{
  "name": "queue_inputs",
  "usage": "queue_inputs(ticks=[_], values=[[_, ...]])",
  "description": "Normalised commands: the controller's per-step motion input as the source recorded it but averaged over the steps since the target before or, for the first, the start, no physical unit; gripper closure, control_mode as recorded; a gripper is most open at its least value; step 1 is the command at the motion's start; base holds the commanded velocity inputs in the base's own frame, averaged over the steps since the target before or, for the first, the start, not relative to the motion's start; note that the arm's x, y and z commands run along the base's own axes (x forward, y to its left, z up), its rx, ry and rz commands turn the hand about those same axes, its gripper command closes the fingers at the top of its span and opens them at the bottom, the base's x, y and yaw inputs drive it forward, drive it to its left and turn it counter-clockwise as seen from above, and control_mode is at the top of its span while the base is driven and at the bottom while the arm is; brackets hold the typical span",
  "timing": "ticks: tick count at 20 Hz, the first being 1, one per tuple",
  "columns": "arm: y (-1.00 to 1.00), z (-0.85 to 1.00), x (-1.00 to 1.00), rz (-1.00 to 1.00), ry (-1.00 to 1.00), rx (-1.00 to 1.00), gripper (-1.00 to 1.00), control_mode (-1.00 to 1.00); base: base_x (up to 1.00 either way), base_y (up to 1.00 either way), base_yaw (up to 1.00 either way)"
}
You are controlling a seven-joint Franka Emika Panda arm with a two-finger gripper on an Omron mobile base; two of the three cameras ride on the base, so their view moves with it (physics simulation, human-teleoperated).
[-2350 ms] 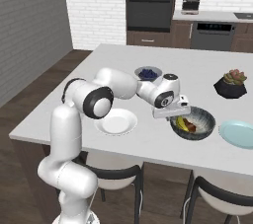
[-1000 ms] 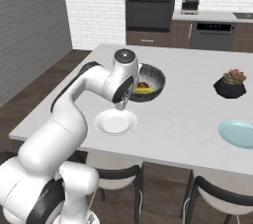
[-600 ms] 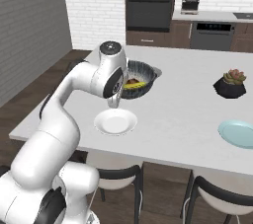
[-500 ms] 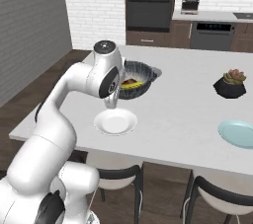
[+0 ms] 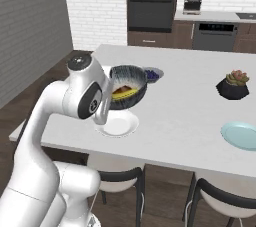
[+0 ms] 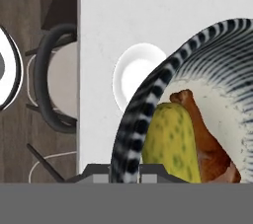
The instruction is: Pick the chicken drumstick and cucumber from their plates and place them in the bowl. Then put the bowl in the fridge.
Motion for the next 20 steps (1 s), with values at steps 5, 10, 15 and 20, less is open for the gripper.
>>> queue_inputs(ticks=[5, 10, 15, 20], values=[[0.0, 0.0, 0.0, 0.0, 0.0, 0.0, 1.0, 1.0, -0.33, -0.1, 0.0], [0.0, 0.0, 0.0, 0.0, 0.0, 0.0, 1.0, 1.0, -0.19, -0.49, -0.2], [0.0, 0.0, 0.0, 0.0, 0.0, 0.0, 1.0, 1.0, -0.06, -0.43, -0.73], [0.0, 0.0, 0.0, 0.0, 0.0, 0.0, 1.0, 1.0, 0.0, -0.3, -0.86]])
